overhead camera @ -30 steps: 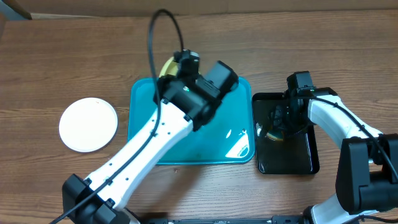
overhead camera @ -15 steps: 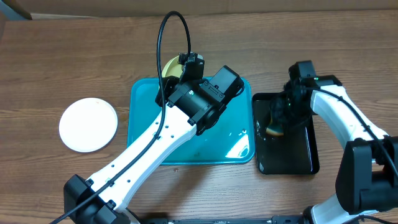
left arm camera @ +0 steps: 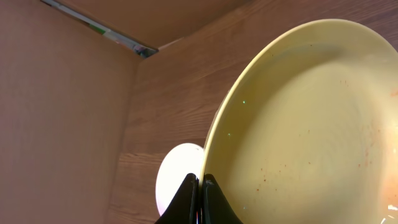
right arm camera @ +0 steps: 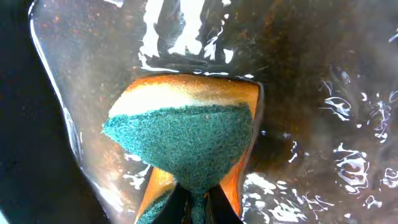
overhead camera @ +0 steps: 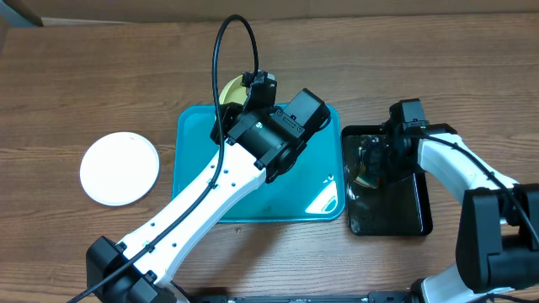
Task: Clean dirty plates on tray and stack at the side
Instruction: 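Lift the yellow plate with the left gripper and carry it left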
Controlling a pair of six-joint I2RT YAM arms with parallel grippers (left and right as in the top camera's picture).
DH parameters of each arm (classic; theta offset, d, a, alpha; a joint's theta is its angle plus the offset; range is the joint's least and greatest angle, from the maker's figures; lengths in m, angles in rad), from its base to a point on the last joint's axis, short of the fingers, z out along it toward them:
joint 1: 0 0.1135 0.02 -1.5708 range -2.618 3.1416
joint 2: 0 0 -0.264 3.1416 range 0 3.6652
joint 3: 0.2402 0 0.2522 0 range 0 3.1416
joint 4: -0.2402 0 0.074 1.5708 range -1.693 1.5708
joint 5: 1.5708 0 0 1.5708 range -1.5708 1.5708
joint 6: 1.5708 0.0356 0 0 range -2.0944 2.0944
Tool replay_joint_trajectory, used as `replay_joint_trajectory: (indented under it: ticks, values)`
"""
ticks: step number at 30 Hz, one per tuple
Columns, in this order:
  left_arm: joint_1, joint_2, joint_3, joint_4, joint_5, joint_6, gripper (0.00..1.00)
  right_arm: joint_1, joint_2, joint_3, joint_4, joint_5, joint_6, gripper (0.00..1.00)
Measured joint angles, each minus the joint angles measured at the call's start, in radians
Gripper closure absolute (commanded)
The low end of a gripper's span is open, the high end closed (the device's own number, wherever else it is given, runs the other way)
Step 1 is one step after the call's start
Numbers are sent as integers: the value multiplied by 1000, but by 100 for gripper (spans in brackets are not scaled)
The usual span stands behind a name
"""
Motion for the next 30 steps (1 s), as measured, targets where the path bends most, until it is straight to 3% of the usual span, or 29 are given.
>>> replay_joint_trajectory:
  ticks: [7, 13, 20, 25, 30]
  values:
    - [0, 0, 0, 0, 0, 0, 96, 0, -2, 158, -214, 4, 5, 96]
    - [0, 0, 0, -11, 3, 0, 96, 0, -42, 278, -262, 3, 5, 96]
    - [36, 0, 0, -26, 71, -24, 96, 0, -31, 149, -188, 4, 5, 96]
    - [135, 0, 0, -57, 154, -42, 96, 0, -14, 6, -70, 3, 9, 96]
    - [243, 0, 0, -80, 266, -60, 96, 0, -16, -27, 14, -5, 10, 96]
